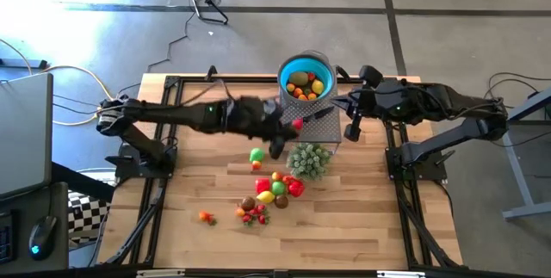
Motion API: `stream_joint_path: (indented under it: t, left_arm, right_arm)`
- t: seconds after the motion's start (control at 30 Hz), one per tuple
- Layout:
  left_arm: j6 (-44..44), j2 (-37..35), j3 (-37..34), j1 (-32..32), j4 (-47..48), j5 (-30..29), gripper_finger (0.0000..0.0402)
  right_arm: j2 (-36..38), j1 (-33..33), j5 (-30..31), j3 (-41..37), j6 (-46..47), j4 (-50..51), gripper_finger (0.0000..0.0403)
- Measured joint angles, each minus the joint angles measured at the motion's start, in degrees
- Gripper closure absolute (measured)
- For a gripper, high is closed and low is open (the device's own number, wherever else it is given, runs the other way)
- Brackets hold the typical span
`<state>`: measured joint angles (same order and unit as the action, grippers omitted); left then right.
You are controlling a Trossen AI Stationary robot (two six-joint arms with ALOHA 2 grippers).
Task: Pick & Place Fruit
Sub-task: Put the red strawberry into the blue strainer bowl
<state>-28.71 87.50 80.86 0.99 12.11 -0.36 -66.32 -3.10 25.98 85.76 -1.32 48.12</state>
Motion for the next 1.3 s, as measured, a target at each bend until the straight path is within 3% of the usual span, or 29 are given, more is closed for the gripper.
stream_joint_path:
  t: [0.2,0.37,0.53,0.77,0.93,1.3]
  left_arm:
    - [8.6,0.0,5.6,5.0,3.5,0.4,0.0401]
    - [12.9,0.0,8.5,9.7,7.1,5.1,0.0401]
    - [16.4,0.0,8.8,14.6,7.1,12.2,0.0401]
    - [21.7,0.1,8.8,20.5,6.1,24.7,0.0401]
    - [25.9,-0.7,8.8,23.1,4.1,31.1,0.0401]
    - [36.2,-5.7,8.8,25.3,7.9,32.8,0.0401]
  right_arm:
    - [-0.1,3.0,-2.1,0.0,0.0,0.0,0.0401]
    - [-0.1,6.3,-2.5,0.0,0.0,-0.7,0.0401]
    - [-0.1,9.0,-2.9,0.0,0.2,-4.2,0.0401]
    - [-0.7,12.3,-11.7,0.0,5.3,-13.8,0.0401]
    - [-3.2,13.0,-12.7,0.0,6.1,-19.1,0.0401]
    - [-9.8,13.0,-12.7,0.0,6.0,-24.8,0.0401]
